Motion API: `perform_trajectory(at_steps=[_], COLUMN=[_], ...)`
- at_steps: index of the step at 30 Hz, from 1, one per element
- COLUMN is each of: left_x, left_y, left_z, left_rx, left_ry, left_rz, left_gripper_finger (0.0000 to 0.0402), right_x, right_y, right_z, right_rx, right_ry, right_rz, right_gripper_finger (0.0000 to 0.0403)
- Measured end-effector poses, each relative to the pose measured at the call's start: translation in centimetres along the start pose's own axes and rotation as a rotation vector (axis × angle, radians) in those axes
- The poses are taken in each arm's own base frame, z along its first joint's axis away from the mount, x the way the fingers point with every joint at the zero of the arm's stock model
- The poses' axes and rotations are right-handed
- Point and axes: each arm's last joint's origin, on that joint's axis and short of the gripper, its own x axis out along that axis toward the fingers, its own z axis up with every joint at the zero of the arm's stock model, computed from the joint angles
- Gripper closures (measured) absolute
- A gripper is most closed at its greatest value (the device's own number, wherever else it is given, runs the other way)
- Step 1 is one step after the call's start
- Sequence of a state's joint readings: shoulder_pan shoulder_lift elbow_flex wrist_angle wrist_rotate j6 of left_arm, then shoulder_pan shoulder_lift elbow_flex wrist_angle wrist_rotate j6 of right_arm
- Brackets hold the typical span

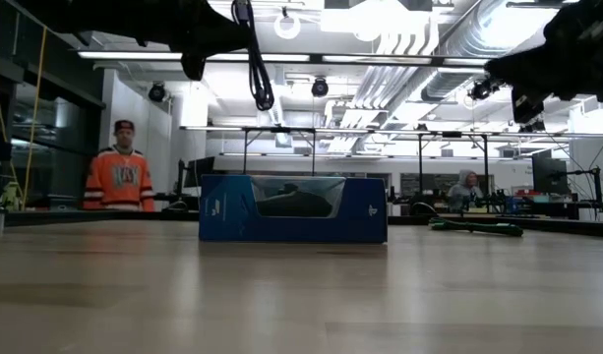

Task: Pick and place USB-C Cables
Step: Put the violet charger cable into the light blue bin

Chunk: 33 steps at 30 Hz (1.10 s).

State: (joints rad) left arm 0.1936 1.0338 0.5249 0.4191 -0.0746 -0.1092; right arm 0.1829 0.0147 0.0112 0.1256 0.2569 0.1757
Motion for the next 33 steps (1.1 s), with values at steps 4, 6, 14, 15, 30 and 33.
perform_trajectory(at_steps=[4, 6, 14, 15, 30, 33], left_x=[0.0, 0.0, 0.1, 0.2, 3.3, 3.6], left_y=[0.0, 0.1, 0.3, 0.2, -1.4, -1.9], left_z=[0.2, 0.5, 0.6, 0.5, -2.3, -2.5], left_rx=[0.017, 0.016, 0.0, -0.008, -0.024, -0.044], left_ry=[-0.021, -0.052, -0.064, -0.059, -0.016, -0.033], left_rz=[0.001, 0.002, 0.007, 0.0, -0.096, -0.117], left_gripper_finger=[0.0401, 0.0401, 0.0401, 0.0401, 0.0401, 0.0401], right_x=[0.0, 0.0, 1.3, 1.6, 9.7, 12.0], right_y=[0.1, 0.1, 0.4, 0.4, 2.8, 3.1], right_z=[0.9, 1.4, 1.8, 1.9, 2.2, 1.7], right_rx=[0.032, 0.028, -0.033, -0.037, -0.107, -0.136], right_ry=[-0.096, -0.142, -0.182, -0.17, 0.196, 0.21], right_rz=[-0.018, -0.025, -0.08, -0.09, -0.087, -0.097], right_gripper_finger=[0.0402, 0.0402, 0.0346, 0.0332, 0.0189, 0.0189])
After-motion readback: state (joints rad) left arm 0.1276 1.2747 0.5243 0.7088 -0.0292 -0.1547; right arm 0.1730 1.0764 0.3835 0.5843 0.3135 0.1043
